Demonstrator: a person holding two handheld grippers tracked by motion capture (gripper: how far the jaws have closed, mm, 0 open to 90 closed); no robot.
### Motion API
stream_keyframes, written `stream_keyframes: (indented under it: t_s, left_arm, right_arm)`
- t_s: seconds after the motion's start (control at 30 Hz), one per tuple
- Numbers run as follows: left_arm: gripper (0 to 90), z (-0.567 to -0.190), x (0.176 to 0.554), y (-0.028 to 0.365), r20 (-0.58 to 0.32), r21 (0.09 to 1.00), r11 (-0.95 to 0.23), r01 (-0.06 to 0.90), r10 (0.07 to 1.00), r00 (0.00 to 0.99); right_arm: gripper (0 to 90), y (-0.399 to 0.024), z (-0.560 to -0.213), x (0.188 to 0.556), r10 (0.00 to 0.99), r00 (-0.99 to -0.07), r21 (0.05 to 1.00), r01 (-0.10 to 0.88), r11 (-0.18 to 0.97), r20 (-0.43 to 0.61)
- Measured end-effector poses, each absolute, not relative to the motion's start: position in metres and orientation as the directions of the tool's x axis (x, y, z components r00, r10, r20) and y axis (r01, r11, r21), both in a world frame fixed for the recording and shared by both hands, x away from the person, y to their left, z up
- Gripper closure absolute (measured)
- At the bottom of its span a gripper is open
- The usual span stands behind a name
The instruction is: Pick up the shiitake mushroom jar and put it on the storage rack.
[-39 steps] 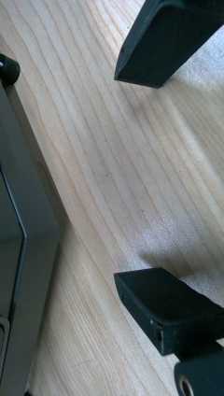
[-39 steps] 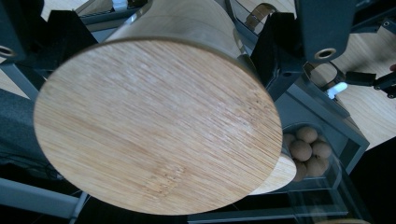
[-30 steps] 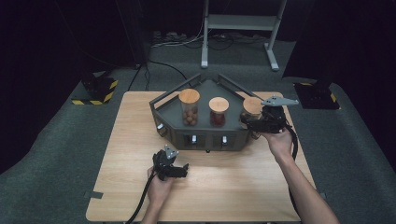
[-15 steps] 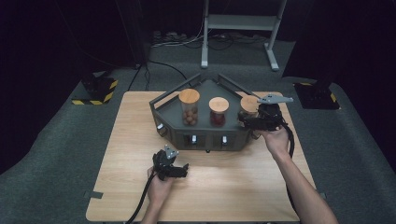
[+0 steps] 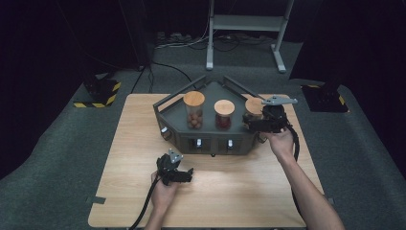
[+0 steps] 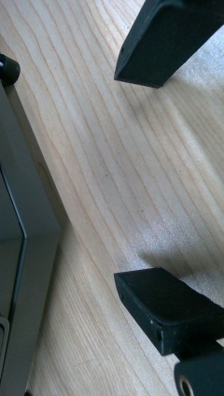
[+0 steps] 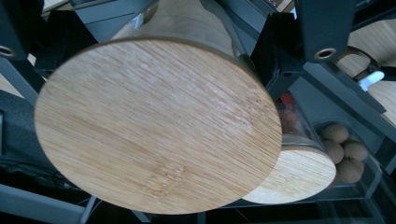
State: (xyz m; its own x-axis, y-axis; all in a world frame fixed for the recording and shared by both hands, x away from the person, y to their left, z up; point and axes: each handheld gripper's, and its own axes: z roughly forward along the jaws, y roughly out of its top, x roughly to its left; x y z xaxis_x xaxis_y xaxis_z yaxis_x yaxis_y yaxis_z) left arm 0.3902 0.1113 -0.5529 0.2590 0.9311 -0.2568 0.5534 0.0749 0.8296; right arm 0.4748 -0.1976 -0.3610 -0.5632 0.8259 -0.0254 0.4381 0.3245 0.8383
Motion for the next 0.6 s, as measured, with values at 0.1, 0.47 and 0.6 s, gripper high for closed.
stream_keyframes:
  t_s: [0.1, 0.47, 0.6]
  left_arm:
    - [4.8, -0.553, 0.390, 0.112, -0.253, 0.830, 0.071, 0.553, 0.932, 0.261]
    - [4.8, -0.553, 0.390, 0.112, -0.250, 0.827, 0.064, 0.558, 0.932, 0.264]
    - [4.8, -0.553, 0.390, 0.111, -0.256, 0.830, 0.075, 0.553, 0.931, 0.259]
  right_arm:
    - [25.0, -0.197, -0.363, 0.477, 0.828, -0.560, 0.836, 0.443, 0.324, -0.025]
    - [25.0, -0.195, -0.366, 0.483, 0.837, -0.547, 0.832, 0.454, 0.318, -0.022]
    - [25.0, -0.194, -0.369, 0.486, 0.841, -0.541, 0.829, 0.461, 0.316, -0.020]
